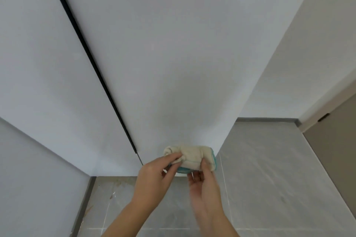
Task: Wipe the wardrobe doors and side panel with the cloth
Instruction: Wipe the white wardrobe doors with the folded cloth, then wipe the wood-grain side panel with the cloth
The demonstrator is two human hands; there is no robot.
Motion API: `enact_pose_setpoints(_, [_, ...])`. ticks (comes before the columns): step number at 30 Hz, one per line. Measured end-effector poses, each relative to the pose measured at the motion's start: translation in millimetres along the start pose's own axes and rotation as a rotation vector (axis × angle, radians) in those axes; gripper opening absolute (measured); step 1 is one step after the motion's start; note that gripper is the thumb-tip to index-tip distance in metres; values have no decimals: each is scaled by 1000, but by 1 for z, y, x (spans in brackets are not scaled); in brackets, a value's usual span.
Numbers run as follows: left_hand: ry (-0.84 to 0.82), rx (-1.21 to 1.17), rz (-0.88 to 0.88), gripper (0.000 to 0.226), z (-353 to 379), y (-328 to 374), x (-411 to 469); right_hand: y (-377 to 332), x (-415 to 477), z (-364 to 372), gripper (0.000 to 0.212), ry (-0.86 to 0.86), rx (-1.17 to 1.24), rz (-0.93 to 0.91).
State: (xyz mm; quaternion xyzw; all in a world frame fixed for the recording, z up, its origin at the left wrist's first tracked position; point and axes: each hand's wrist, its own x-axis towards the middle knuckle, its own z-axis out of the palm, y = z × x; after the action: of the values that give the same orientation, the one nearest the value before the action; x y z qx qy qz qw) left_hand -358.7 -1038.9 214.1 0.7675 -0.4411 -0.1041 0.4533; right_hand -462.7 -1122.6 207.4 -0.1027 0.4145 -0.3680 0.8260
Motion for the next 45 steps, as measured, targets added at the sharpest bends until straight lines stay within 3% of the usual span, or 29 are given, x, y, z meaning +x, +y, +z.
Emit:
enact_pose_setpoints(4, [-52, -32, 81, 36, -38, 106, 14, -91, -69, 49, 36, -152, 25, -42])
enact_pose_setpoints(12, [1, -26, 282, 25, -42, 272, 59, -249, -126, 103, 68, -372, -95, -198])
enact_pose_setpoints(15, [124, -52, 292, 19, -38, 320, 81, -304, -132, 112, 65, -406, -136, -222])
enact_pose_setpoints(17, [207, -53, 320, 20, -40, 352, 95, -335, -136, 120, 50, -432, -151, -211])
enact_pose_setpoints(21, [375, -2, 491, 28, -51, 413, 129, -383, -144, 149, 39, -480, -101, -181])
enact_pose_setpoints(25, [559, 136, 661, 28, -70, 470, 174, -422, -142, 193, 35, -553, -90, -215])
enact_pose_setpoints(30, [826, 404, 910, 20, -100, 536, 242, -472, -144, 269, 35, -650, -109, -389])
enact_pose_setpoints(34, [907, 588, 1046, 17, -115, 581, 290, -509, -150, 322, 29, -700, -138, -503])
enact_pose_setpoints(39, [968, 727, 1051, 23, -129, 625, 335, -557, -153, 376, 30, -776, -160, -596])
enact_pose_setpoints(45, [1075, 917, 786, 62, -144, 661, 369, -596, -142, 432, 23, -920, -162, -631])
